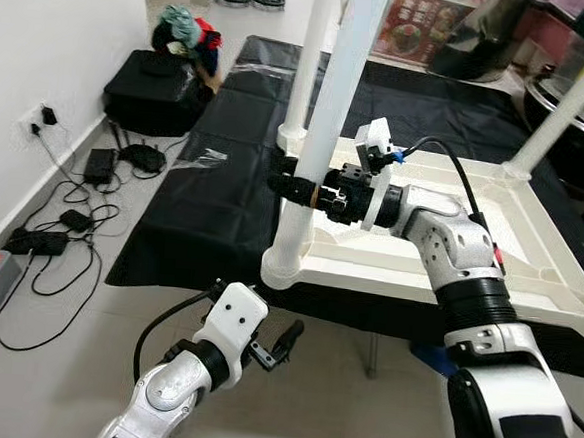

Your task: Building children table

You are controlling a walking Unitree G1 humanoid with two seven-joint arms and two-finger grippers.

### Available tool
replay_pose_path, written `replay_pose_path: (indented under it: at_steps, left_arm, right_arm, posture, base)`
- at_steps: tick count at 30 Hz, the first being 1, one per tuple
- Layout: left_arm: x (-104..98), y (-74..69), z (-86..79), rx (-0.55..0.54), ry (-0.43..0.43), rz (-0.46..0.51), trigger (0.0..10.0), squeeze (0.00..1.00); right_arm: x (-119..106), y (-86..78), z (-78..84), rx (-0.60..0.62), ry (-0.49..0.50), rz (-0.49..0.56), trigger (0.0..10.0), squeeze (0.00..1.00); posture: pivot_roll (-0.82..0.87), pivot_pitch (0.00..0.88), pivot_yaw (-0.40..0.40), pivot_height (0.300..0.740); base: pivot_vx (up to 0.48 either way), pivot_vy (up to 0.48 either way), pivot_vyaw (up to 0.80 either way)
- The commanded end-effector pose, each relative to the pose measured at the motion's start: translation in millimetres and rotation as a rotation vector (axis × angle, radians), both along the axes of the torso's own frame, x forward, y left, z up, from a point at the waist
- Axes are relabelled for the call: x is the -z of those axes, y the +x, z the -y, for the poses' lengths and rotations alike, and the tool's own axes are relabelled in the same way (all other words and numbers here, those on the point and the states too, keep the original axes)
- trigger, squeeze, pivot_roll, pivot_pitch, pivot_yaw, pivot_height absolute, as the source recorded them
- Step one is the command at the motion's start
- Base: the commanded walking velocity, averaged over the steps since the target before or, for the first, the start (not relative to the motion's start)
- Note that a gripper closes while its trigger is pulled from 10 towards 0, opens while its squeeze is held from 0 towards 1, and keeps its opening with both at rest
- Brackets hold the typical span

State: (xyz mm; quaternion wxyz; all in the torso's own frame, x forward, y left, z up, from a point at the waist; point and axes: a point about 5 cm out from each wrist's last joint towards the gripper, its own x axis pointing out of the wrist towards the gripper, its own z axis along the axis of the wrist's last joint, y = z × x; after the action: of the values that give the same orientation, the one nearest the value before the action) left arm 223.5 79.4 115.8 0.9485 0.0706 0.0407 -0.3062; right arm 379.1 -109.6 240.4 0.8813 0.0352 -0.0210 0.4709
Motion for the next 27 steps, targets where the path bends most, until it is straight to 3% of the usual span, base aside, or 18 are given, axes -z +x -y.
replay_pose_path:
  at_steps: [1, 3, 4, 5, 6, 7, 8, 9, 10, 11, 12, 14, 18, 19, 21, 22, 26, 27]
  left_arm:
    - [2.1, -2.1, 1.0, 0.002, 0.004, -0.005, 10.0, 0.0]
    - [2.1, -2.1, 1.0, 0.002, 0.004, -0.005, 10.0, 0.0]
    - [2.3, -2.2, 1.0, 0.003, 0.005, -0.005, 10.0, 0.0]
    - [2.3, -2.2, 1.0, 0.003, 0.005, -0.005, 10.0, 0.0]
    - [2.5, -2.2, 1.1, 0.007, 0.006, -0.006, 10.0, 0.0]
    - [2.5, -2.2, 1.1, 0.007, 0.006, -0.006, 10.0, 0.0]
    - [2.7, -2.1, 1.0, 0.01, 0.007, -0.007, 10.0, 0.0]
    - [2.7, -2.1, 1.0, 0.01, 0.007, -0.007, 10.0, 0.0]
    - [2.7, -1.9, 1.1, 0.013, 0.009, -0.007, 10.0, 0.0]
    - [2.7, -1.9, 1.1, 0.013, 0.009, -0.007, 10.0, 0.0]
    - [2.7, -1.7, 1.1, 0.014, 0.009, -0.006, 10.0, 0.0]
    - [2.7, -1.7, 1.1, 0.014, 0.009, -0.006, 10.0, 0.0]
    - [2.3, -1.3, 1.7, 0.013, 0.01, -0.005, 10.0, 0.0]
    - [2.2, -1.1, 1.9, 0.012, 0.009, -0.004, 10.0, 0.0]
    - [2.2, -1.1, 1.9, 0.012, 0.009, -0.004, 10.0, 0.0]
    - [2.2, -0.9, 1.8, 0.012, 0.009, -0.004, 10.0, 0.0]
    - [2.2, -0.9, 1.8, 0.012, 0.009, -0.004, 10.0, 0.0]
    - [2.1, -0.8, 2.0, 0.012, 0.008, -0.005, 10.0, 0.0]
  right_arm:
    - [-4.1, 11.8, 25.6, 0.237, 0.045, -0.009, 0.0, 0.0]
    - [-4.1, 11.8, 25.6, 0.237, 0.045, -0.009, 0.0, 0.0]
    - [-4.1, 18.7, 33.1, 0.394, 0.067, -0.028, 0.0, 0.0]
    - [-4.1, 18.7, 33.1, 0.394, 0.067, -0.028, 0.0, 0.0]
    - [2.1, 23.6, 51.0, 0.7, 0.073, -0.063, 0.0, 0.0]
    - [2.1, 23.6, 51.0, 0.7, 0.073, -0.063, 0.0, 0.0]
    - [7.9, 21.6, 65.3, 0.944, 0.063, -0.082, 0.0, 0.0]
    - [7.9, 21.6, 65.3, 0.944, 0.063, -0.082, 0.0, 0.0]
    - [13.5, 15.2, 72.7, 1.127, 0.051, -0.102, 0.0, 0.0]
    - [13.5, 15.2, 72.7, 1.127, 0.051, -0.102, 0.0, 0.0]
    - [18.9, 7.0, 74.2, 1.258, 0.047, -0.139, 0.0, 0.0]
    - [18.9, 7.0, 74.2, 1.258, 0.047, -0.139, 0.0, 0.0]
    - [26.5, -4.5, 47.8, 1.308, 0.094, -0.236, 0.0, 0.0]
    - [24.5, -0.8, 33.9, 1.244, 0.135, -0.256, 8.8, 0.0]
    - [24.5, -0.8, 33.9, 1.244, 0.135, -0.256, 8.8, 0.0]
    - [20.9, 2.8, 22.1, 1.18, 0.168, -0.261, 10.0, 0.0]
    - [20.9, 2.8, 22.1, 1.18, 0.168, -0.261, 10.0, 0.0]
    - [14.9, 6.6, 9.4, 1.073, 0.191, -0.242, 10.0, 0.0]
  posture:
    - [0.15, 0.055, -0.123, 0.74]
    - [0.15, 0.055, -0.123, 0.74]
    - [0.15, 0.053, -0.122, 0.74]
    - [0.15, 0.053, -0.122, 0.74]
    - [0.15, 0.05, -0.117, 0.74]
    - [0.15, 0.05, -0.117, 0.74]
    - [0.15, 0.048, -0.117, 0.74]
    - [0.15, 0.048, -0.117, 0.74]
    - [0.15, 0.049, -0.117, 0.74]
    - [0.15, 0.049, -0.117, 0.74]
    - [0.15, 0.051, -0.119, 0.74]
    - [0.15, 0.051, -0.119, 0.74]
    - [0.15, 0.056, -0.118, 0.74]
    - [0.15, 0.056, -0.124, 0.74]
    - [0.15, 0.056, -0.124, 0.74]
    - [0.15, 0.061, -0.122, 0.74]
    - [0.15, 0.061, -0.122, 0.74]
    - [0.14, 0.062, -0.123, 0.74]
  base:
    - [0.0, 0.0, 0.0]
    - [0.0, 0.0, 0.0]
    - [0.0, 0.0, 0.0]
    - [0.0, 0.0, 0.0]
    - [0.0, 0.0, 0.0]
    - [0.0, 0.0, 0.0]
    - [0.0, 0.0, 0.0]
    - [0.0, 0.0, 0.0]
    - [0.0, 0.0, 0.0]
    - [0.0, 0.0, 0.0]
    - [0.0, 0.0, 0.0]
    - [0.0, 0.0, 0.0]
    - [0.0, 0.0, 0.0]
    - [0.0, 0.0, 0.0]
    - [0.0, 0.0, 0.0]
    - [0.0, 0.0, 0.0]
    - [0.0, 0.0, 0.0]
    - [0.0, 0.0, 0.0]
